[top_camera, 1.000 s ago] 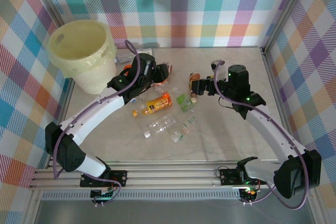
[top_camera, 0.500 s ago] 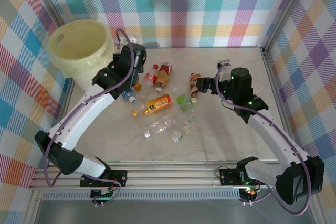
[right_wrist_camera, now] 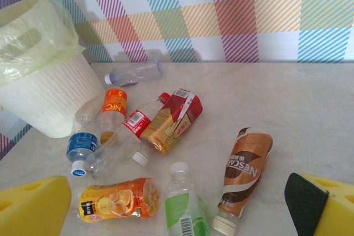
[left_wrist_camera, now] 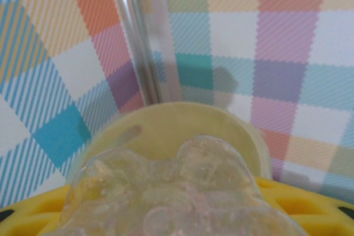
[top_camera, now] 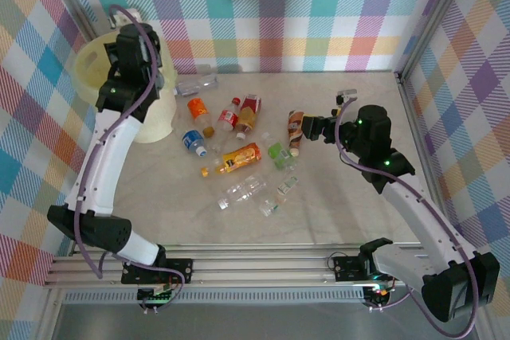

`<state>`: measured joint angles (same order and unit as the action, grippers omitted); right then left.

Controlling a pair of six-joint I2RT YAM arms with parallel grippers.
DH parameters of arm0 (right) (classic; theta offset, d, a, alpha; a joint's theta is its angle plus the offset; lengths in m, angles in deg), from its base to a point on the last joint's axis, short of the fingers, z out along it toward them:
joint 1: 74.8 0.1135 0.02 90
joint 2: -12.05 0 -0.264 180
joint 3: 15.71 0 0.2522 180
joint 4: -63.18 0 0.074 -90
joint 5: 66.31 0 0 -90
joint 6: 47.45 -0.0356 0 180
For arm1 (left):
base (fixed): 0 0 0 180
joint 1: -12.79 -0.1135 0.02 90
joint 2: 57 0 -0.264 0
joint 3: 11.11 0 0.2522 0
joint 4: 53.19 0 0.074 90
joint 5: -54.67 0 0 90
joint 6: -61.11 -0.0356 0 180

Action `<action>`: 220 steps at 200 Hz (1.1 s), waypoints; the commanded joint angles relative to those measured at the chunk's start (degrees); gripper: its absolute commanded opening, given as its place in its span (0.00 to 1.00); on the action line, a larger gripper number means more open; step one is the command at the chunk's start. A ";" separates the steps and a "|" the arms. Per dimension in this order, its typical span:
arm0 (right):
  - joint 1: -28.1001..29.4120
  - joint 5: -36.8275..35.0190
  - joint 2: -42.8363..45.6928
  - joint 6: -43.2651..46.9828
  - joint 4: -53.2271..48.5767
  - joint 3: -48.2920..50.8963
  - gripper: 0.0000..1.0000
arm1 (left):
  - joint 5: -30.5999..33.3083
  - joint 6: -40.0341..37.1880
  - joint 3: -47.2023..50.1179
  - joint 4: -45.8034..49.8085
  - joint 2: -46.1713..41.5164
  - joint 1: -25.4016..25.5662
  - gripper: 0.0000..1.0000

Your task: Put the plastic bottles in the bin

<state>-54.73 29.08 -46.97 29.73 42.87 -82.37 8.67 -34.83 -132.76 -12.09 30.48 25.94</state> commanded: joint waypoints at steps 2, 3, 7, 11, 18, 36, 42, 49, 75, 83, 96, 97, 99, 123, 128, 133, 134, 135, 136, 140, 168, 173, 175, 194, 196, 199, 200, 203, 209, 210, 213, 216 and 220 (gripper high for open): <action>0.01 -0.62 0.79 -0.17 -0.40 0.33 1.00 | -2.01 -4.32 -3.90 -5.91 3.90 -3.26 0.44; -0.01 -0.59 0.81 -0.23 -0.40 0.34 1.00 | -1.96 -4.55 -4.08 -6.08 4.04 -3.46 0.44; 0.05 -0.62 0.86 -0.44 -0.47 0.35 1.00 | -1.88 -5.45 -4.65 -6.57 5.02 -4.06 0.44; -0.01 -0.73 0.92 -0.52 -0.50 0.35 1.00 | -1.86 -6.24 -5.24 -6.96 5.68 -4.81 0.44; 0.03 -0.90 0.92 -0.67 -0.58 0.28 1.00 | -1.93 -7.51 -5.95 -7.96 7.13 -6.02 0.44; 0.05 -1.27 0.80 -0.81 -1.02 0.17 1.00 | -2.25 -9.46 -8.53 -8.75 10.41 -8.98 0.44; 0.00 -1.41 0.68 -0.74 -1.24 0.04 1.00 | -2.38 -9.64 -9.82 -8.37 11.57 -9.90 0.44; 0.02 -1.61 0.53 -0.72 -1.36 -0.05 1.00 | -2.91 -9.54 -11.26 -7.52 13.04 -11.04 0.44; 0.03 -1.19 0.38 -0.79 -0.84 0.07 1.00 | -4.16 -9.86 -16.42 -3.68 18.22 -13.50 0.44; 0.01 -0.91 0.48 -0.89 -0.31 0.30 1.00 | -4.35 -9.97 -17.48 -2.76 19.66 -13.96 0.44; 0.01 -0.39 0.75 -0.90 0.69 0.75 1.00 | -2.46 -10.82 -18.58 -2.46 21.93 -14.63 0.44; 0.03 -0.34 0.75 -0.85 0.76 0.77 1.00 | -2.36 -10.84 -18.62 -2.37 22.20 -14.72 0.44; 0.05 -0.26 0.80 -0.77 0.82 0.78 1.00 | -2.20 -10.85 -18.85 -2.26 22.56 -14.90 0.44; 0.05 -0.11 0.93 0.04 0.15 0.52 1.00 | -1.35 -8.18 -23.00 2.84 26.95 -17.36 0.44; 0.05 -0.03 1.01 0.29 -0.12 0.60 1.00 | -1.80 -6.98 -24.08 4.57 27.88 -17.95 0.44; 0.00 0.05 1.08 0.57 -0.30 0.61 1.00 | -2.38 -6.08 -25.24 6.22 28.62 -18.52 0.44; 0.03 0.06 1.09 0.59 -0.35 0.61 1.00 | -2.58 -5.78 -25.47 6.36 28.84 -18.65 0.44; 0.04 0.06 1.10 0.64 -0.37 0.61 1.00 | -2.69 -5.55 -25.67 6.70 28.99 -18.71 0.44; 0.05 0.02 1.10 0.71 -0.52 0.61 1.00 | -2.78 -5.35 -25.77 7.00 29.16 -18.83 0.44; 0.05 0.08 1.15 0.78 -0.56 0.61 1.00 | -2.96 -4.68 -26.36 7.88 29.77 -19.29 0.44; -0.01 1.14 1.41 0.89 -1.56 0.74 1.00 | -1.82 -2.27 -30.49 12.91 33.91 -21.81 0.45; 0.05 1.43 1.49 0.95 -1.55 0.85 1.00 | -1.73 -1.57 -31.05 13.58 34.53 -22.18 0.45; 0.05 1.46 1.57 0.93 -1.56 0.87 1.00 | -1.60 -1.33 -31.19 13.81 34.74 -22.37 0.45; 0.05 1.36 2.06 0.71 -1.47 1.55 1.00 | -0.14 0.25 -31.52 15.50 36.36 -23.47 0.47; 0.01 1.24 2.13 0.70 -1.57 1.57 1.00 | -0.04 0.34 -31.57 15.65 36.53 -23.51 0.47; 0.05 1.09 2.16 0.62 -1.46 1.65 1.00 | -0.05 0.39 -31.66 15.84 36.83 -23.52 0.47; 0.05 0.97 2.16 0.61 -1.45 1.70 1.00 | -0.01 0.39 -31.62 15.92 36.90 -23.52 0.48; 0.03 0.72 2.20 0.53 -1.45 1.79 1.00 | 0.10 0.40 -31.74 16.18 37.18 -23.52 0.48; -0.02 0.10 2.25 0.42 -1.45 1.91 1.00 | 0.34 0.44 -32.03 16.66 37.73 -23.46 0.49; 0.02 -0.01 2.25 0.38 -1.45 1.92 1.00 | 0.36 0.46 -32.07 16.77 37.88 -23.49 0.49; -0.02 -0.31 2.21 0.22 -1.45 1.93 1.00 | 0.37 0.59 -32.16 17.17 38.22 -23.50 0.49; 0.01 -0.62 2.18 0.25 -1.58 1.93 1.00 | 0.45 0.72 -32.45 17.52 38.52 -23.52 0.49; 0.03 -0.97 2.14 0.12 -1.62 1.93 1.00 | 0.62 0.89 -32.77 17.92 38.93 -23.47 0.50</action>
<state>-54.73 29.21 -45.95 29.73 41.32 -81.04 7.19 -36.36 -162.73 1.57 67.42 2.70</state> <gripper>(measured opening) 0.996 0.576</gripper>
